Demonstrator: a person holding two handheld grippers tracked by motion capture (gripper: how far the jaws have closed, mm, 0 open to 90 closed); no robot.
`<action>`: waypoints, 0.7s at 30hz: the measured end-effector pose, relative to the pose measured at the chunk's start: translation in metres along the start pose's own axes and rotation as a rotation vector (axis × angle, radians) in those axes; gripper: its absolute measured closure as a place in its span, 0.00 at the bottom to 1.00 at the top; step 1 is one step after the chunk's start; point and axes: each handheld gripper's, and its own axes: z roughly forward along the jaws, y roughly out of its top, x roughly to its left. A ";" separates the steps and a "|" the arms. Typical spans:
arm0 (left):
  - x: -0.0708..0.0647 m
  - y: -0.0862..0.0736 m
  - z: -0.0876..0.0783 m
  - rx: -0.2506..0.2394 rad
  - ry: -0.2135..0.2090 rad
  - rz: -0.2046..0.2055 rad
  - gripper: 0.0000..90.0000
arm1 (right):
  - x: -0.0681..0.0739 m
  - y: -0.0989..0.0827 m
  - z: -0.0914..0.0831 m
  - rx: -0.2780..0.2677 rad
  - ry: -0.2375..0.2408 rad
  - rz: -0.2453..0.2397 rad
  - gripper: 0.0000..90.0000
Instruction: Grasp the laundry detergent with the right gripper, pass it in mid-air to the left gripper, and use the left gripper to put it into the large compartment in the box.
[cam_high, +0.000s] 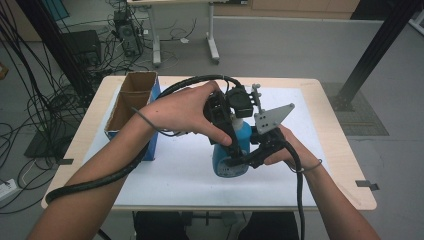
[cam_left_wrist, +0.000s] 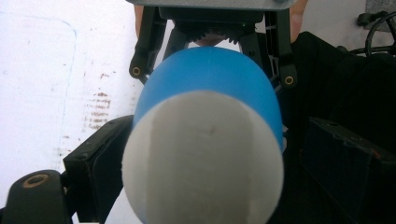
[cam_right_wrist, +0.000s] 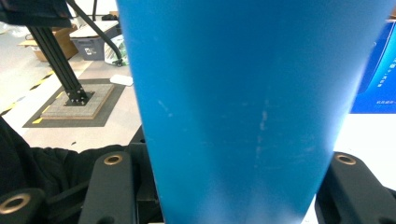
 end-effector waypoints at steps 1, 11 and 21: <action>0.000 0.000 -0.001 0.000 0.001 -0.001 0.13 | 0.000 0.000 0.000 0.002 0.000 -0.003 0.49; 0.000 0.000 0.001 0.004 -0.002 -0.001 0.13 | 0.000 0.000 0.000 0.001 0.003 -0.002 0.49; 0.000 0.000 0.000 0.002 0.000 -0.002 0.13 | 0.000 0.000 0.000 0.001 0.002 -0.002 0.49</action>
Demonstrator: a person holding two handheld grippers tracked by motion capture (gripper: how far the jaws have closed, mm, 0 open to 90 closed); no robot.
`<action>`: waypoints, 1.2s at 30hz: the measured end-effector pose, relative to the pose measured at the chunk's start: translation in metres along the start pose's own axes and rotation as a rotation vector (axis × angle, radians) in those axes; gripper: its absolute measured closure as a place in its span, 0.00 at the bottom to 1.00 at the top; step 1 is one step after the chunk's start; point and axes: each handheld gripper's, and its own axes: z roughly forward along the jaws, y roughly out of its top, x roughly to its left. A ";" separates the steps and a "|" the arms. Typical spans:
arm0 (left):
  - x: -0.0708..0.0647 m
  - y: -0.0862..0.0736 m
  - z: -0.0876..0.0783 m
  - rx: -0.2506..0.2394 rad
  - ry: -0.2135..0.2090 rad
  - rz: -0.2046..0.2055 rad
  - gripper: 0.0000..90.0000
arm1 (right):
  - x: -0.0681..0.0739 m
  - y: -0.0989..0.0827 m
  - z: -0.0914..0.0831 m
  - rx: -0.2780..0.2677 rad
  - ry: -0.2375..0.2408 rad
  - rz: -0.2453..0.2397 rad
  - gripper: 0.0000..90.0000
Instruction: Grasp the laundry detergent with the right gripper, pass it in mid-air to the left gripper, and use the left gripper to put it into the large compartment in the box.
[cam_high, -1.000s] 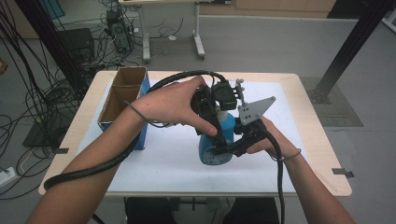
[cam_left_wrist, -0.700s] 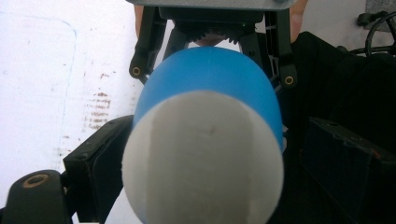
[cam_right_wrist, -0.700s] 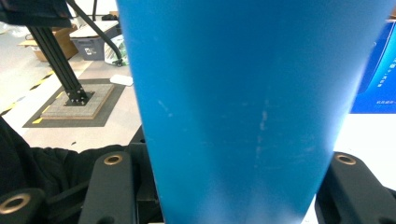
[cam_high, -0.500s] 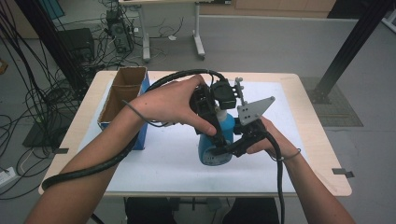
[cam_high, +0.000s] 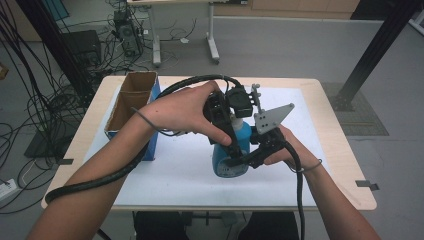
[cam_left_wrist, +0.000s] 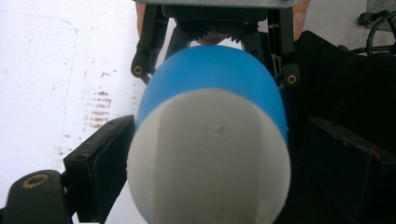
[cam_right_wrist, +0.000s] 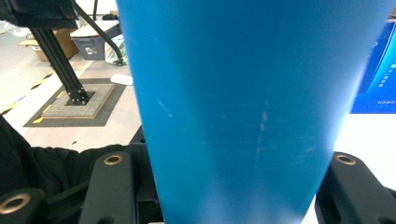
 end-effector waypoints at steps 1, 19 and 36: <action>0.000 0.000 0.000 -0.003 0.000 0.002 0.13 | 0.000 0.000 0.000 0.001 0.001 0.000 0.49; -0.001 0.000 -0.001 0.001 0.000 0.005 0.13 | 0.000 0.001 0.001 -0.004 0.000 -0.003 0.49; 0.000 0.003 0.002 0.008 0.007 0.005 0.14 | 0.001 0.002 0.000 -0.005 0.003 -0.006 0.49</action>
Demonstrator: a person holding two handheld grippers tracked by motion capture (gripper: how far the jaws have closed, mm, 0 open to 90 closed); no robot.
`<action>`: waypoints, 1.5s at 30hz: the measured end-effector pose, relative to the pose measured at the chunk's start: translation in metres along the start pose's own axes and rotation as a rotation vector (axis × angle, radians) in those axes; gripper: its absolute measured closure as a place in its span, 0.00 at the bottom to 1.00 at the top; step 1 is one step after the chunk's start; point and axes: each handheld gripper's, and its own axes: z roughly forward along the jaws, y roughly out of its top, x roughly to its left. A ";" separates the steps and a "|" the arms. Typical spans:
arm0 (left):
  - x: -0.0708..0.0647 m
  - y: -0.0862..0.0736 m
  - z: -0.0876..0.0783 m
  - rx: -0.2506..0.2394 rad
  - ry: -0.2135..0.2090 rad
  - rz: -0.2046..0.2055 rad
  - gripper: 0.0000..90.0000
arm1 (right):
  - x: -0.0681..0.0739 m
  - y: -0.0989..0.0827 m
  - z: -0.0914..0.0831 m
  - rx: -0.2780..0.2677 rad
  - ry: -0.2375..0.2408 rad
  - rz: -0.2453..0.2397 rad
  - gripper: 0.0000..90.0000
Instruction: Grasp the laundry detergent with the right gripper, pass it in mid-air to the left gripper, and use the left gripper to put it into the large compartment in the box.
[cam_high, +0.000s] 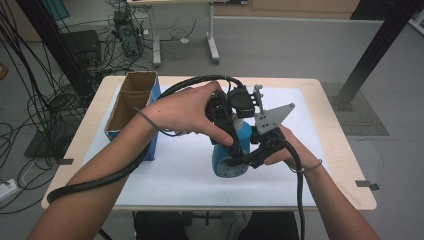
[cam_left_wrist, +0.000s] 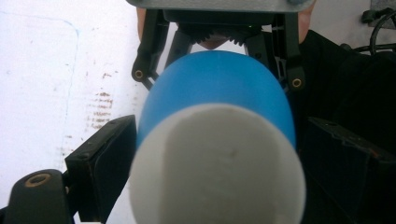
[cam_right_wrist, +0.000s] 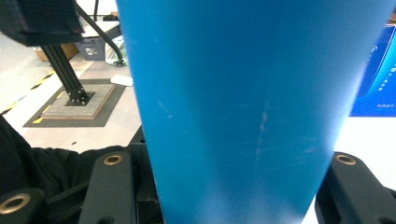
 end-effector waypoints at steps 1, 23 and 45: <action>0.000 0.000 0.000 -0.001 0.003 0.000 0.15 | 0.000 0.000 0.000 0.000 0.000 0.000 0.49; 0.000 0.002 -0.002 0.015 -0.001 -0.001 0.27 | 0.001 0.001 0.001 0.006 0.004 -0.005 0.49; 0.002 0.002 -0.004 0.015 -0.009 -0.012 0.41 | 0.002 0.001 0.001 0.011 0.004 -0.011 0.49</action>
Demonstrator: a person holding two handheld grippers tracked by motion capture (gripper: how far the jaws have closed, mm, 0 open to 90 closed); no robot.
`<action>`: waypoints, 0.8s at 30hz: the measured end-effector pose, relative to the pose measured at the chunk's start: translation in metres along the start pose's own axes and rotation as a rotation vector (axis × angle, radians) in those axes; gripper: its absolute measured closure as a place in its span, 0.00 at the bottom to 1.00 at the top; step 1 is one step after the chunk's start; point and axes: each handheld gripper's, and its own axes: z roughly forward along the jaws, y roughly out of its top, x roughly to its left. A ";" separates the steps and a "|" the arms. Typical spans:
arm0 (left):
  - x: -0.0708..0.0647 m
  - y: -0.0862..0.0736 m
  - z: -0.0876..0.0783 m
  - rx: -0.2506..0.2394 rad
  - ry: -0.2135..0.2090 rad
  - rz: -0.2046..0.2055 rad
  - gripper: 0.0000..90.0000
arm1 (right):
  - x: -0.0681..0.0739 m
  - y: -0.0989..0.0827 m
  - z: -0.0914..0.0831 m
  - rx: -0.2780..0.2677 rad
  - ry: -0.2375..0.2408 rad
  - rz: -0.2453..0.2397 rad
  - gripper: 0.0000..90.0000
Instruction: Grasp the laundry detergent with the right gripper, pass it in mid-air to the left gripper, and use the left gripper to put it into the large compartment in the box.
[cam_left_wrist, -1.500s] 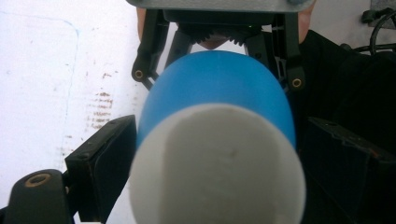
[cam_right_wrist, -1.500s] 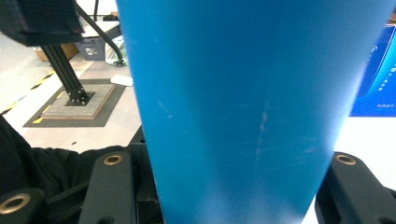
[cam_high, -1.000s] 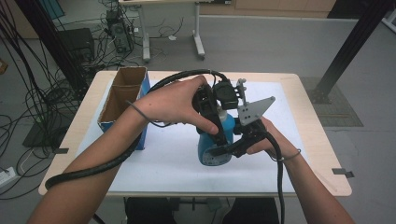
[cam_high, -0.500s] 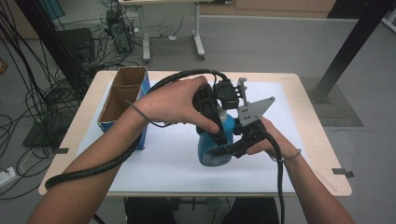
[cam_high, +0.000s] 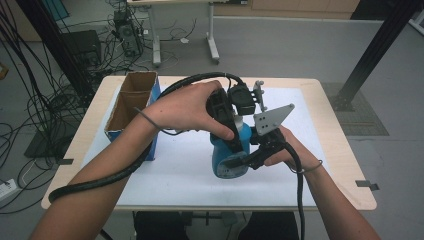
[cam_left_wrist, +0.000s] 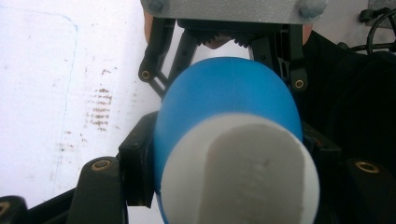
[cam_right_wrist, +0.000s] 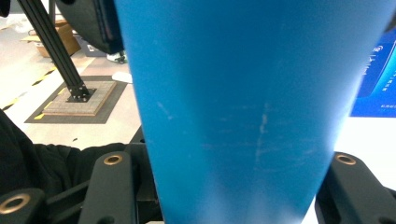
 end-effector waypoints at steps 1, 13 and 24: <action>0.000 0.000 0.000 0.000 0.000 0.000 0.41 | 0.000 0.000 0.000 -0.002 0.001 0.001 0.49; -0.001 0.002 0.000 0.006 0.014 0.011 0.42 | -0.001 -0.001 -0.001 -0.005 -0.002 -0.004 0.49; 0.000 0.001 0.001 -0.003 0.020 0.015 0.42 | -0.002 -0.002 -0.001 -0.005 -0.006 -0.009 0.49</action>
